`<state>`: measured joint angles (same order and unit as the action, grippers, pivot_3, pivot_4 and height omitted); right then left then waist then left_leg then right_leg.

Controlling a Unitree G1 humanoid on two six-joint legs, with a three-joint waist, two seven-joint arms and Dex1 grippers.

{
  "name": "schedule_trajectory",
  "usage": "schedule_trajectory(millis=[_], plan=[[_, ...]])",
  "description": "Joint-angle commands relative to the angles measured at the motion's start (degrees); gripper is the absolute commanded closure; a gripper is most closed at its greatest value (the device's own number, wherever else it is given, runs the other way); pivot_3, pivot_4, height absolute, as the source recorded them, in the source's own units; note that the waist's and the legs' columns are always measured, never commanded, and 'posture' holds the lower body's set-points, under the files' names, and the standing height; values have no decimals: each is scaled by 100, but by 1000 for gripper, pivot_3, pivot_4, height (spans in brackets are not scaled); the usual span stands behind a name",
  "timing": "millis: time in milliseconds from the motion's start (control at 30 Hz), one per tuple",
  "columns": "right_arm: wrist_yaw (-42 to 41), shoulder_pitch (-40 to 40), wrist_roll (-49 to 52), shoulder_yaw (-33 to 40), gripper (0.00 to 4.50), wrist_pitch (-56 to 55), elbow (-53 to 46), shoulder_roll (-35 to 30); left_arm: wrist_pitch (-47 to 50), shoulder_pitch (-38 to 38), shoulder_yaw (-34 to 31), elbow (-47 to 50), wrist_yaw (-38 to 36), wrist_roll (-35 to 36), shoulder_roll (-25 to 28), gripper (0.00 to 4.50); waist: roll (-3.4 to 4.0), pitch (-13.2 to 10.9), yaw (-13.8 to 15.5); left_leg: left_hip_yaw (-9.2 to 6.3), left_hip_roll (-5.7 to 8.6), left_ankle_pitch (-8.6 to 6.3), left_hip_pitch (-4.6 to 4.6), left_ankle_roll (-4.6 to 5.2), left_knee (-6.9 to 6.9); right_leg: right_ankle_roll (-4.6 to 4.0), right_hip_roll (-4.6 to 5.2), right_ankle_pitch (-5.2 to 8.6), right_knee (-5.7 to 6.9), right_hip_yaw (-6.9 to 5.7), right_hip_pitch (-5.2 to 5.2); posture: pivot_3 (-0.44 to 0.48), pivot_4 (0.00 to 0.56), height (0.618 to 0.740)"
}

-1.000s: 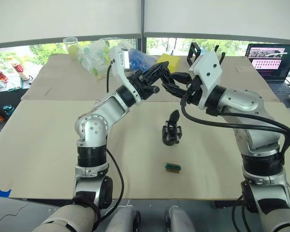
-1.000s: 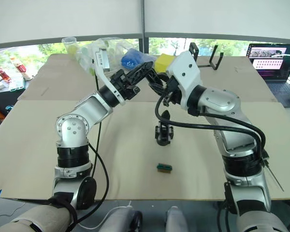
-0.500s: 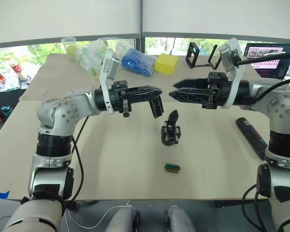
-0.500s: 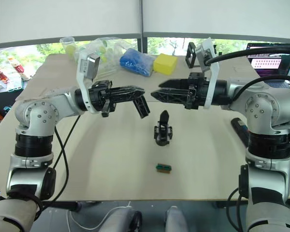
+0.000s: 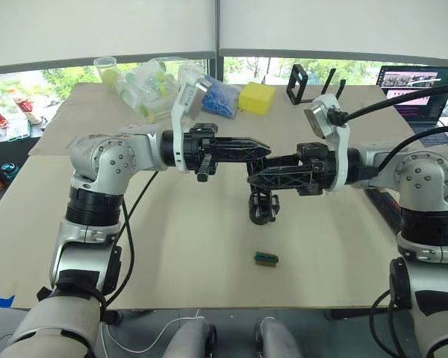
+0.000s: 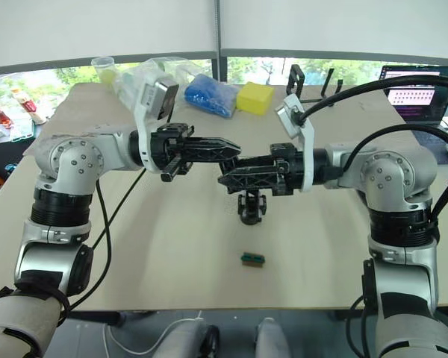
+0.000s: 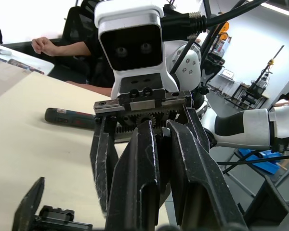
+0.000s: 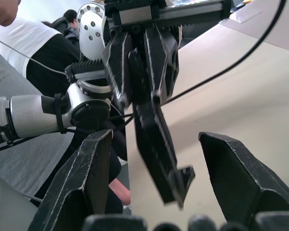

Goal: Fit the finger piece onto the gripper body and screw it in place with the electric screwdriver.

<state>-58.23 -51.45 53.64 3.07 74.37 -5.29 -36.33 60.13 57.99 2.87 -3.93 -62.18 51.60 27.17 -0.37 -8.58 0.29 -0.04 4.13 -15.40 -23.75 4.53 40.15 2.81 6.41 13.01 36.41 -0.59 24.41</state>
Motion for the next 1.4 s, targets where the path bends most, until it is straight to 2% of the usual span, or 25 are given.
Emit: schedule_trajectory(millis=[33, 133, 367, 767, 800, 867, 1233, 1400], plan=[[-131, -146, 58, 60, 2116, -259, -234, -108, 16, 25, -53, 196, -13, 5, -21, 4500, 0, 0, 4, 1, 0, 0, 0, 0, 0, 0, 0, 0, -1, 0, 0, 0, 150, 740], [-268, -159, 19, -14, 3123, -374, -279, -203, 24, -13, -36, 223, -51, -17, 17, 4500, 0, 0, 2, 0, 0, 0, 0, 0, -1, 0, -1, 0, 0, 0, 1, 0, 150, 740], [-507, -162, -43, -183, 3123, -616, -394, -411, 8, -64, -37, 237, -119, -57, 101, 4500, 0, 0, 0, 1, 0, 0, 0, 0, -1, 0, -1, 0, 0, 0, 1, 0, 150, 740], [-408, -350, -34, -203, 3123, -637, -271, -323, -44, -104, -29, 234, -79, -90, 47, 4500, 0, 0, 8, 0, 0, 0, 0, 0, -1, 0, 1, 0, -18, 1, 1, 0, 150, 740], [-385, -353, -14, -189, 3663, -616, -268, -304, -61, -118, -12, 249, -90, -104, 49, 4500, 0, 0, 7, 0, 0, 0, 0, 0, -1, 0, 2, 0, -18, 1, 1, 0, 150, 740], [-431, -321, -58, -235, 4174, -703, -324, -327, -68, -135, -3, 268, -105, -116, 53, 4500, 0, 0, 9, 0, 0, 0, 0, 0, -1, 0, 2, 0, -18, 1, 1, 0, 150, 740], [-457, -38, -519, -317, 4190, -1573, -570, -288, 58, -12, -115, 68, -1, -146, 58, 4500, 0, 0, 11, 1, 0, 0, 0, 0, -1, 0, 0, 0, -17, 0, 1, 0, 150, 740], [-601, 213, -842, -330, 4189, -2336, -714, -226, -562, -69, 23, -75, -603, -575, 431, 2278, 0, 0, 0, 2, 0, 0, 0, -1, -2, 0, -3, 0, -15, 0, 4, 0, 150, 740]])
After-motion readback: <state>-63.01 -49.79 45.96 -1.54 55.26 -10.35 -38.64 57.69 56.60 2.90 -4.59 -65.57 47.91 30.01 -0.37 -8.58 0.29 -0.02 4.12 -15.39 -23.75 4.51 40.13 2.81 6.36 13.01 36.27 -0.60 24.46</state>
